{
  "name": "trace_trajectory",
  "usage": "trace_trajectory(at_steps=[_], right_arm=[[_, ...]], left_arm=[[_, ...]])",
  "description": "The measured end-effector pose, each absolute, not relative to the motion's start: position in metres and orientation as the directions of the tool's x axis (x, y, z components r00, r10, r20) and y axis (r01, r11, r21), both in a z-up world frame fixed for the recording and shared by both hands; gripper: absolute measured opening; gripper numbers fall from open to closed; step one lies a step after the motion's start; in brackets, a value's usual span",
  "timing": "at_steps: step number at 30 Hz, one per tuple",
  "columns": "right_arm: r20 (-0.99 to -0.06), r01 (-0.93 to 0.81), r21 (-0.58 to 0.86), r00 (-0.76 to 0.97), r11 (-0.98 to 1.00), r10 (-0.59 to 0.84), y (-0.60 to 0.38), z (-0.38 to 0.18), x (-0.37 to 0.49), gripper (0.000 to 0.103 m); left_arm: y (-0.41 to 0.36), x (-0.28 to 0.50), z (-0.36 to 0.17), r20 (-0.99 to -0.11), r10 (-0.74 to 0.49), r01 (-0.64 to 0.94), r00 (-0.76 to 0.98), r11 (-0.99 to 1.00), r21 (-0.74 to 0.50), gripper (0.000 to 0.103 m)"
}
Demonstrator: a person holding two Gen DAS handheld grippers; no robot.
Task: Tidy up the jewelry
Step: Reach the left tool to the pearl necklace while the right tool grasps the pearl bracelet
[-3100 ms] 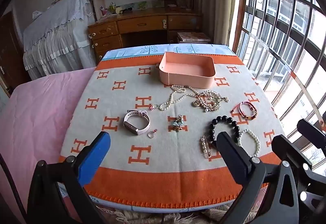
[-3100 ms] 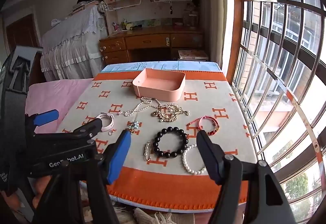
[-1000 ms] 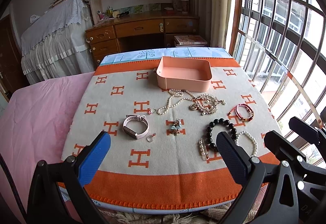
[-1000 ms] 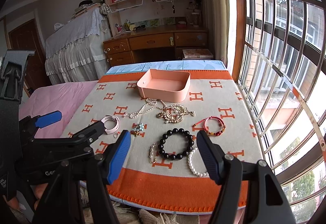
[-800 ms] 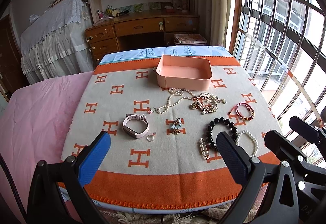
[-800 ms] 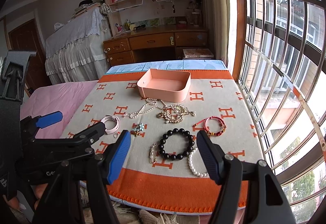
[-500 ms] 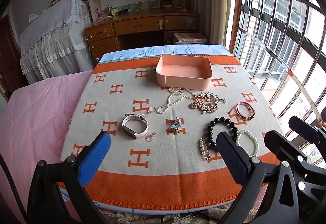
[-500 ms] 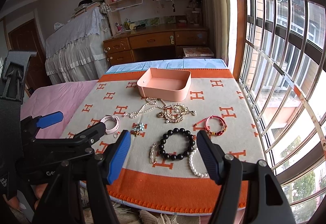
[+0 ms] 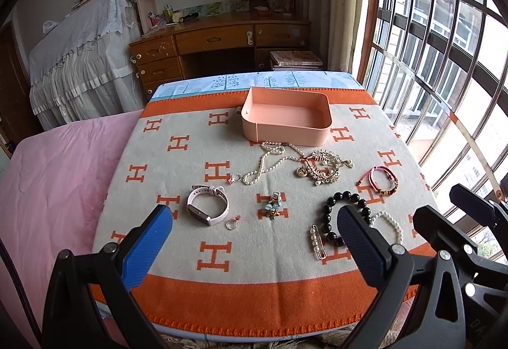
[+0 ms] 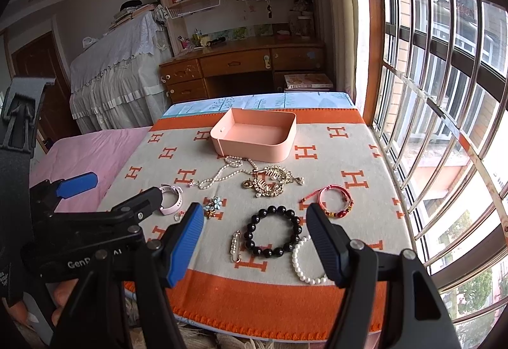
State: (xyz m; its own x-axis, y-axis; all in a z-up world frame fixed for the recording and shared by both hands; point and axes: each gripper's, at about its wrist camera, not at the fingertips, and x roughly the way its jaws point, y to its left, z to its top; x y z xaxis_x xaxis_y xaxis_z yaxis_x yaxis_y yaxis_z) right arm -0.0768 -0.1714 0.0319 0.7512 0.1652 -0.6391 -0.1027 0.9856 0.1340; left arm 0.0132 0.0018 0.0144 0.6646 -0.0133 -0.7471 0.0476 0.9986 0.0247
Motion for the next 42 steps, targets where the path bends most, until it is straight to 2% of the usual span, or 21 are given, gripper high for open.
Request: trace_trajectory(at_steps=[4, 9, 14, 20, 26, 30, 36, 42], right_arm=[[-0.641, -0.094, 0.145, 0.750, 0.985, 0.166, -0.170, 0.031, -0.081, 0.067], [-0.646, -0.050, 0.151, 0.751, 0.987, 0.137, -0.179, 0.033, -0.066, 0.067], [-0.665, -0.007, 0.165, 0.738, 0.986, 0.116, -0.199, 0.039, -0.047, 0.067], [-0.694, 0.037, 0.197, 0.711, 0.980, 0.113, -0.241, 0.051, -0.003, 0.067], [-0.753, 0.046, 0.228, 0.641, 0.973, 0.146, -0.270, 0.040, 0.034, 0.067], [-0.798, 0.057, 0.229, 0.583, 0.972, 0.155, -0.281, 0.021, 0.050, 0.067], [-0.861, -0.001, 0.217, 0.471, 0.976, 0.191, -0.273, -0.017, 0.049, 0.067], [-0.926, -0.064, 0.189, 0.322, 0.980, 0.199, -0.254, -0.067, 0.036, 0.055]], left_arm=[[0.005, 0.029, 0.014, -0.761, -0.035, 0.049, 0.648, 0.999, -0.003, 0.102], [0.015, 0.059, 0.014, -0.783, -0.119, 0.084, 0.611, 0.993, -0.086, 0.102], [0.021, 0.094, 0.015, -0.822, -0.140, 0.146, 0.552, 0.987, -0.070, 0.102], [0.025, 0.136, 0.012, -0.868, -0.224, 0.237, 0.443, 0.963, -0.128, 0.102], [0.026, 0.172, -0.006, -0.894, -0.200, 0.278, 0.402, 0.957, -0.089, 0.102], [0.028, 0.196, -0.031, -0.917, -0.201, 0.278, 0.346, 0.955, -0.104, 0.102], [0.022, 0.216, -0.068, -0.934, -0.187, 0.310, 0.304, 0.947, -0.089, 0.097], [0.007, 0.231, -0.100, -0.955, -0.169, 0.350, 0.242, 0.934, -0.076, 0.078]])
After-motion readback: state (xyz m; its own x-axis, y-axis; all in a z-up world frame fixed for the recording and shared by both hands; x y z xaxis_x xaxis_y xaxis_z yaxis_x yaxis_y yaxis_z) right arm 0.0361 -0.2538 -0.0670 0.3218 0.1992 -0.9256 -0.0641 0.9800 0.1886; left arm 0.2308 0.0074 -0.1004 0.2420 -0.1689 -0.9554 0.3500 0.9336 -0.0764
